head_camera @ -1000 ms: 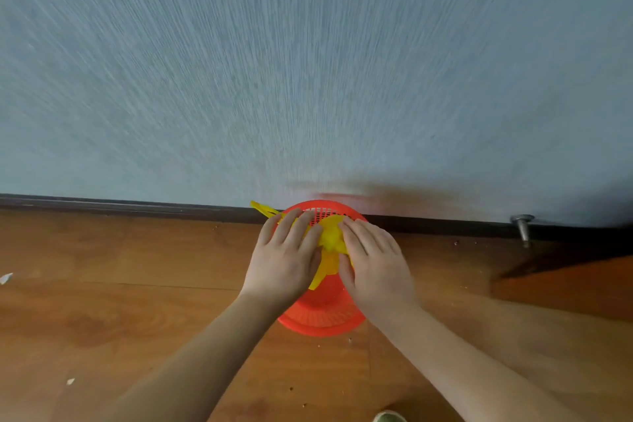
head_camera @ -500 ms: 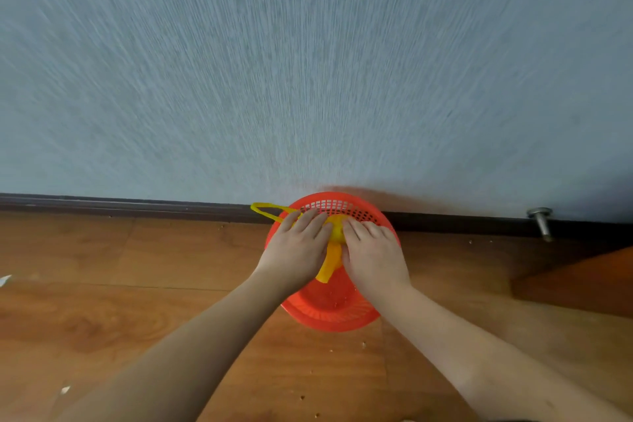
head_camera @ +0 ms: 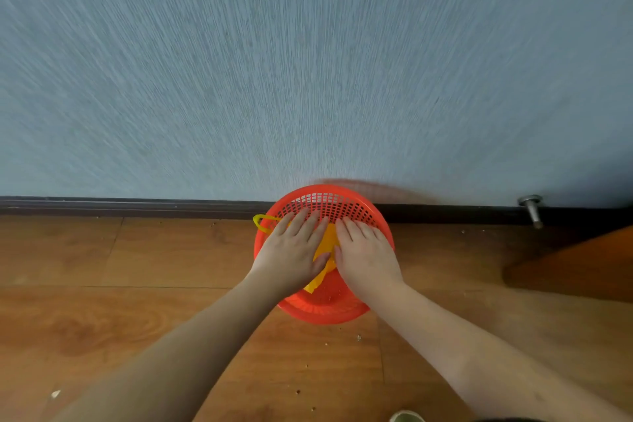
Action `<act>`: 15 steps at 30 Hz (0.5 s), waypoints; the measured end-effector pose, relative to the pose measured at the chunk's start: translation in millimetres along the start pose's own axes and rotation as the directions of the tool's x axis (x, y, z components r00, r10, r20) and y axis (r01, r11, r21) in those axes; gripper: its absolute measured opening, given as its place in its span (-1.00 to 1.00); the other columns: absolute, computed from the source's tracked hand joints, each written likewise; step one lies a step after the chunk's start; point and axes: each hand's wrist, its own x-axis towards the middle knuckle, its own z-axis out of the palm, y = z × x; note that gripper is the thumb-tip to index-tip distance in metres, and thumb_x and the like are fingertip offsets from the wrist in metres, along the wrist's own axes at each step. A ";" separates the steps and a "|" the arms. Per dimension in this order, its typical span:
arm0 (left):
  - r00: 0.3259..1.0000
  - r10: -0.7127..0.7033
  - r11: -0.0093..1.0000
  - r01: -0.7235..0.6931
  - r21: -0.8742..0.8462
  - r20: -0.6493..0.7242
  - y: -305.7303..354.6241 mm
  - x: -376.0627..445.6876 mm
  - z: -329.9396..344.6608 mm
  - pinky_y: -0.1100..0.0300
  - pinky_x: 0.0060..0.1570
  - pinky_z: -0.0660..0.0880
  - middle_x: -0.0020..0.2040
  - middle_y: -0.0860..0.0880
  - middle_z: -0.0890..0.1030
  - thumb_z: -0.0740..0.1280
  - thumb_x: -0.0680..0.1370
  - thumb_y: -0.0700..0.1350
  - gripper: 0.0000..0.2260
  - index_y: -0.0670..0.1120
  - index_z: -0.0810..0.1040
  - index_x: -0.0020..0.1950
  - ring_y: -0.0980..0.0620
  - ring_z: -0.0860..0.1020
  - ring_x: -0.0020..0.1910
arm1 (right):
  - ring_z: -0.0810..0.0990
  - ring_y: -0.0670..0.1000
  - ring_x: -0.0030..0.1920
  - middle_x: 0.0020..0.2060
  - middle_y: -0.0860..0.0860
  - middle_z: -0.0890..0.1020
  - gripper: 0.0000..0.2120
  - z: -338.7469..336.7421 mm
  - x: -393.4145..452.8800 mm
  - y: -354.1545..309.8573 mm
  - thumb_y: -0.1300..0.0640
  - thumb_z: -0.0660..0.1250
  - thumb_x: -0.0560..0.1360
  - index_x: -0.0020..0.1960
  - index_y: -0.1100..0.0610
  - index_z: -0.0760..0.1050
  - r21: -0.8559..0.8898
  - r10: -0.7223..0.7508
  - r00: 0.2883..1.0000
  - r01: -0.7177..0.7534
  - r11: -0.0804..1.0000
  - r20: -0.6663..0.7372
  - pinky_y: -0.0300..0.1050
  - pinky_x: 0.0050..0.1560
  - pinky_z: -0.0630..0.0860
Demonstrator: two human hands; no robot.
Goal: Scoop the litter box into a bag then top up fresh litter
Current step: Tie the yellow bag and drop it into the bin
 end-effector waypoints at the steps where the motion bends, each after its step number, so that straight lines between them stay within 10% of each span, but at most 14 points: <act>1: 1.000 -0.009 1.000 0.009 -0.015 -0.008 0.6 -2.9 -2.2 -0.15 0.41 0.28 0.43 -0.15 0.45 -0.02 0.60 0.21 -0.41 -0.10 0.40 0.47 -0.20 0.36 0.44 | 0.60 0.14 0.15 0.16 0.15 0.62 -0.55 -4.1 -0.1 0.0 0.03 0.30 0.47 0.30 0.22 0.50 0.018 0.014 1.000 -0.014 1.000 0.001 0.05 0.15 0.53; 15: 0.971 -0.219 0.951 0.234 -0.204 0.095 2.5 -90.0 -292.5 -0.30 0.47 -0.02 0.58 -0.03 0.16 -0.16 0.57 0.34 -0.36 0.05 0.10 0.58 -0.14 0.02 0.57 | 0.19 0.08 0.51 0.50 0.09 0.26 -0.43 -299.0 -47.6 -5.2 -0.16 -0.02 0.63 0.54 0.11 0.12 0.022 0.010 0.980 -0.015 1.000 0.197 0.02 0.49 0.14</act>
